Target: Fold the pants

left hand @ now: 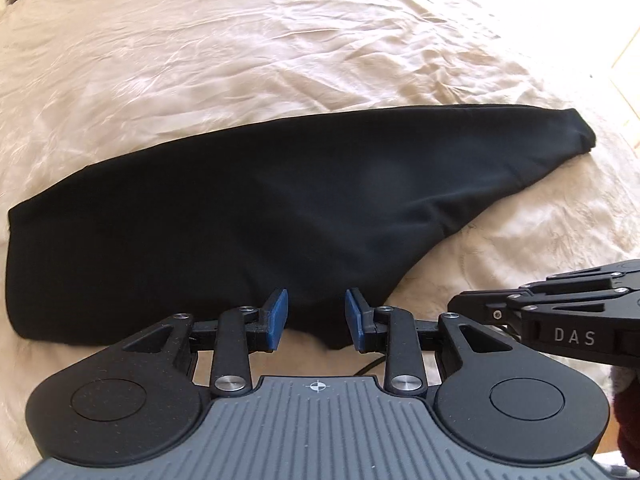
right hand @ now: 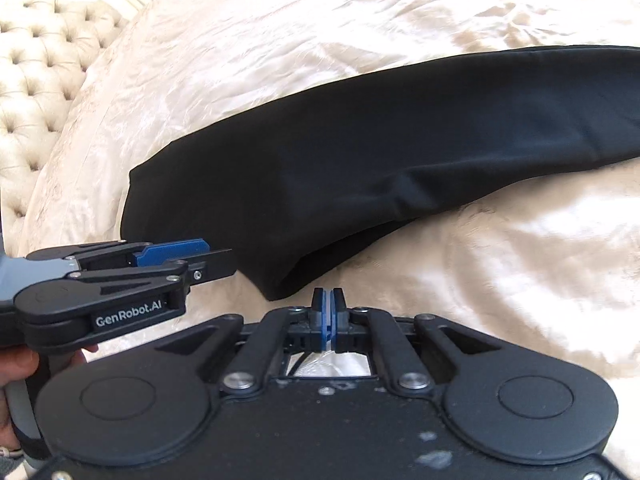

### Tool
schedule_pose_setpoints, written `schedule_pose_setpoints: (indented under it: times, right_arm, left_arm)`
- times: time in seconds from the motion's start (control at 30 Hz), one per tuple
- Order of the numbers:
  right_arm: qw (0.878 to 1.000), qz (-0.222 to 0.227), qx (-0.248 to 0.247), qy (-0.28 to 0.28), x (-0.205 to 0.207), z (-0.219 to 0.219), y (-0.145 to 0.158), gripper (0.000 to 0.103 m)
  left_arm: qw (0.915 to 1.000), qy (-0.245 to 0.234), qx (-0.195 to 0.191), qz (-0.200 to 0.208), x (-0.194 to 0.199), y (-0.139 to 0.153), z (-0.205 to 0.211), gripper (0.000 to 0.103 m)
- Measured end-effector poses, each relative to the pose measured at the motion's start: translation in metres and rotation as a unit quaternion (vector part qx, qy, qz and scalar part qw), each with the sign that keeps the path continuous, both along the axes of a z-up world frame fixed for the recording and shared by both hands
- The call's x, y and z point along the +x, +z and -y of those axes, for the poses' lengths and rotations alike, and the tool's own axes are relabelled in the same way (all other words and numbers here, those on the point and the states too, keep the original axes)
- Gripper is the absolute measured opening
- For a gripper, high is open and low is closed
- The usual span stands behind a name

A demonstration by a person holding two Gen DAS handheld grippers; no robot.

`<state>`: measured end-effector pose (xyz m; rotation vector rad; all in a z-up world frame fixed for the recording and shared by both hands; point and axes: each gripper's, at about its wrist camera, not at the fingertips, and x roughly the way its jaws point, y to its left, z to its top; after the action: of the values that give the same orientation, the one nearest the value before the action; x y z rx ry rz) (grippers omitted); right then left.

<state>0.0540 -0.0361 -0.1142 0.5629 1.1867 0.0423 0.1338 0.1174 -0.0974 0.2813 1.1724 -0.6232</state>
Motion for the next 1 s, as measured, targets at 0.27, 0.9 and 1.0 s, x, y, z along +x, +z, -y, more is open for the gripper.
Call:
schedule_pose_setpoints:
  times: [0.27,0.9,1.0]
  right_arm:
    - [0.997,0.034,-0.055,-0.039,0.006,0.033,0.008,0.009]
    - [0.987,0.028,-0.153,0.039,0.082,0.016,-0.027,0.011]
    - [0.986,0.054,-0.142,0.064,0.099,0.003,-0.020,0.013]
  left_arm:
    - [0.9978,0.019,0.035,-0.053,0.013,-0.051,-0.012,0.034]
    - [0.9875,0.146,0.059,0.014,0.048,-0.024,-0.133,0.033]
    - [0.9841,0.160,0.077,0.009,0.067,-0.040,-0.152,0.033]
